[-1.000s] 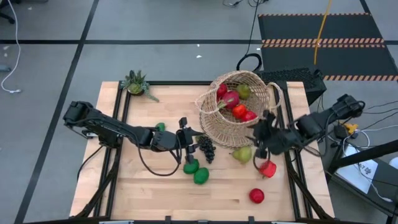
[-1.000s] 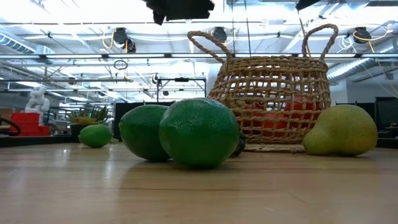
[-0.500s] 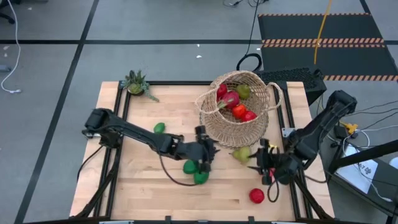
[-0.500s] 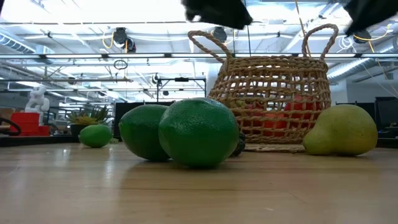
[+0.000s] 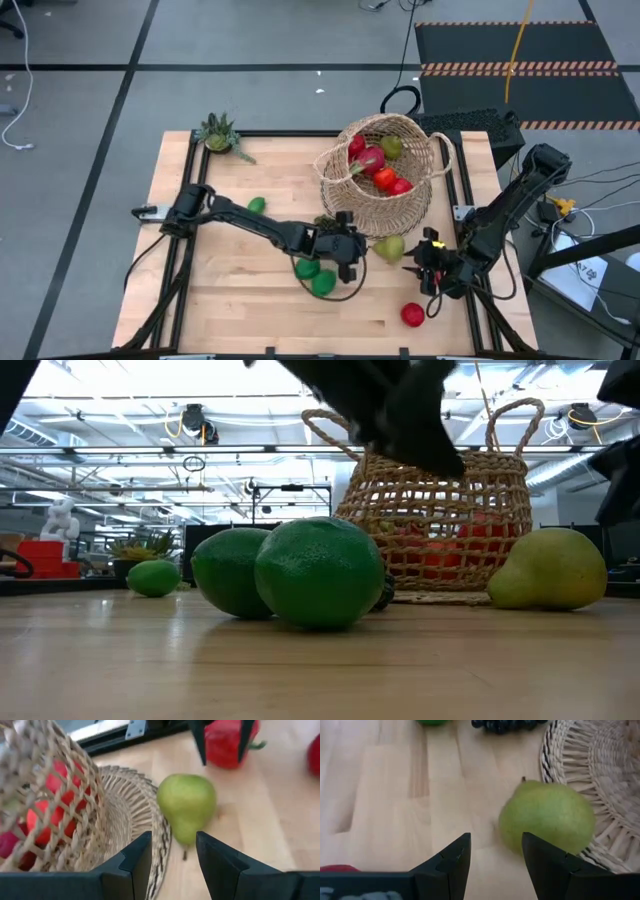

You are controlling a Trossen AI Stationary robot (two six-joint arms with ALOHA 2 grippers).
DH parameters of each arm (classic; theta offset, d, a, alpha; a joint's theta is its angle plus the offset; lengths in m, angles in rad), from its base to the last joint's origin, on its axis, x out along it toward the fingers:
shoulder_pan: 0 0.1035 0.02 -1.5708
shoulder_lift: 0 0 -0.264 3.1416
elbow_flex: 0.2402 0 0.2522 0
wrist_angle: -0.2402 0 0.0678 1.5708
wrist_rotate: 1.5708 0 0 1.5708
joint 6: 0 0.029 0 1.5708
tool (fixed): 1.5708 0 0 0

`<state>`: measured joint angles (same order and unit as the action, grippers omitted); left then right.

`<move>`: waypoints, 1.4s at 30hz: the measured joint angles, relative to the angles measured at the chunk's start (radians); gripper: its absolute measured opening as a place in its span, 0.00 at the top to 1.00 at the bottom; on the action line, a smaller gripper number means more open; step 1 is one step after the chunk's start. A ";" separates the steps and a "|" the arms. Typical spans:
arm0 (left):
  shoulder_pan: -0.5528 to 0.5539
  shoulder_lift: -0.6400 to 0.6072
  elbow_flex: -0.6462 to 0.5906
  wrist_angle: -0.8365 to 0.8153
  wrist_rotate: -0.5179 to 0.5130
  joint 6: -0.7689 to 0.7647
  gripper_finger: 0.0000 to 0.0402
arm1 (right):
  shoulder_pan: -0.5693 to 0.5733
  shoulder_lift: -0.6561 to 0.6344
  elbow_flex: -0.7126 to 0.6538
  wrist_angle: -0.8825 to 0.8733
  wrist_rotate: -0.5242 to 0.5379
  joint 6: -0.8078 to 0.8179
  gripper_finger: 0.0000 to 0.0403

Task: Build produce basket
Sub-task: Put the green pear into the brown basket

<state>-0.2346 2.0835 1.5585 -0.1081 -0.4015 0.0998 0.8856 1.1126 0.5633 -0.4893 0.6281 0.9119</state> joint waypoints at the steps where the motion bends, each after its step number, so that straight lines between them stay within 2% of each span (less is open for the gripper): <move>1: 0.010 0.009 0.000 0.003 0.006 0.000 0.61 | 0.000 0.000 -0.004 0.000 0.000 -0.001 0.58; 10: 0.067 0.059 0.000 0.005 0.095 -0.030 0.61 | -0.003 0.000 -0.048 -0.001 0.031 0.019 0.58; 19: 0.050 0.057 -0.001 0.041 0.110 -0.023 0.61 | -0.003 0.000 -0.065 0.003 0.050 0.023 0.58; 29: 0.054 0.116 0.000 0.064 0.141 -0.024 0.61 | -0.027 0.001 -0.065 -0.001 0.078 -0.001 0.58; 42: 0.078 0.170 -0.002 0.090 0.217 -0.061 0.61 | -0.108 0.004 -0.065 0.033 0.071 -0.169 0.58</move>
<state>-0.1568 2.2538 1.5568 -0.0177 -0.1849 0.0388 0.7774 1.1164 0.4984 -0.4565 0.6989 0.7427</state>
